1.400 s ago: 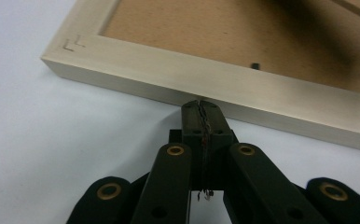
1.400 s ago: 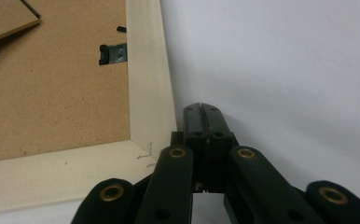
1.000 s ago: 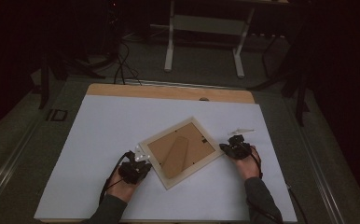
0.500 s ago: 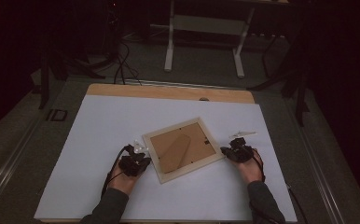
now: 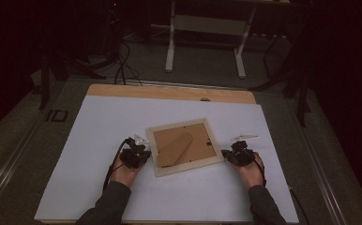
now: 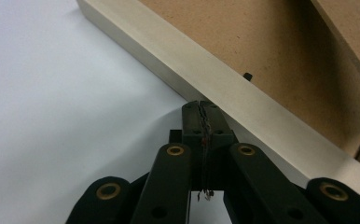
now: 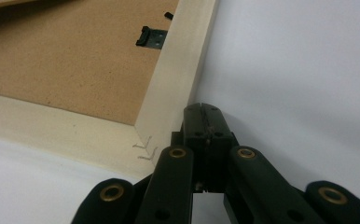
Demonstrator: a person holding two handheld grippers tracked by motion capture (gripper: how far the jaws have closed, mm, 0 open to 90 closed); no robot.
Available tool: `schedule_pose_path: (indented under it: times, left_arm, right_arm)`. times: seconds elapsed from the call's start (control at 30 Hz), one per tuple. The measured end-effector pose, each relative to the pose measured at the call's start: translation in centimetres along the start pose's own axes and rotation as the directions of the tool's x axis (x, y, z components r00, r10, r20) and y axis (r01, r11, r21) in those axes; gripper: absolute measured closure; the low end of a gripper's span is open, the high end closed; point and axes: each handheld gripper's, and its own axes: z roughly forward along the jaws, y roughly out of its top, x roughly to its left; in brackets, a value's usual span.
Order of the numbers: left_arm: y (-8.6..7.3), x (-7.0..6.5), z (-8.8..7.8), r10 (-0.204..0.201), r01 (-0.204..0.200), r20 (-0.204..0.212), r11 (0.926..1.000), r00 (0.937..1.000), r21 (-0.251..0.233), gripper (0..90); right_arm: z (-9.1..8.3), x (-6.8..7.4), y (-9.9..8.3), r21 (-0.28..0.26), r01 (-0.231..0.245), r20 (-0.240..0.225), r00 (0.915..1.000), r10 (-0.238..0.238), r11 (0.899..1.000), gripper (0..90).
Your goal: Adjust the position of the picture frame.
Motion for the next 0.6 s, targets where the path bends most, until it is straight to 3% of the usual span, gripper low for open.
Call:
schedule_pose_path:
  times: [0.13, 0.43, 0.6]
  left_arm:
    - [0.0, 0.7, 0.2, -0.037, 0.037, 0.022, 0.9991, 0.9991, -0.019, 90.0]
    - [-1.4, -0.2, -1.2, 0.019, -0.02, 0.045, 0.9998, 0.9988, 0.003, 88.8]
    - [-1.4, 0.1, -1.1, 0.002, -0.002, 0.05, 1.0, 0.9987, -0.004, 89.6]
  right_arm:
    - [0.0, 0.2, -0.2, -0.007, 0.007, 0.0, 1.0, -0.007, 1.0, 90.0]
    - [-0.3, 1.0, -0.9, -0.027, 0.025, -0.026, 0.9993, -0.025, 0.999, 90.0]
    - [-0.5, 1.3, -1.6, -0.052, 0.019, -0.032, 0.9993, -0.021, 0.998, 90.0]
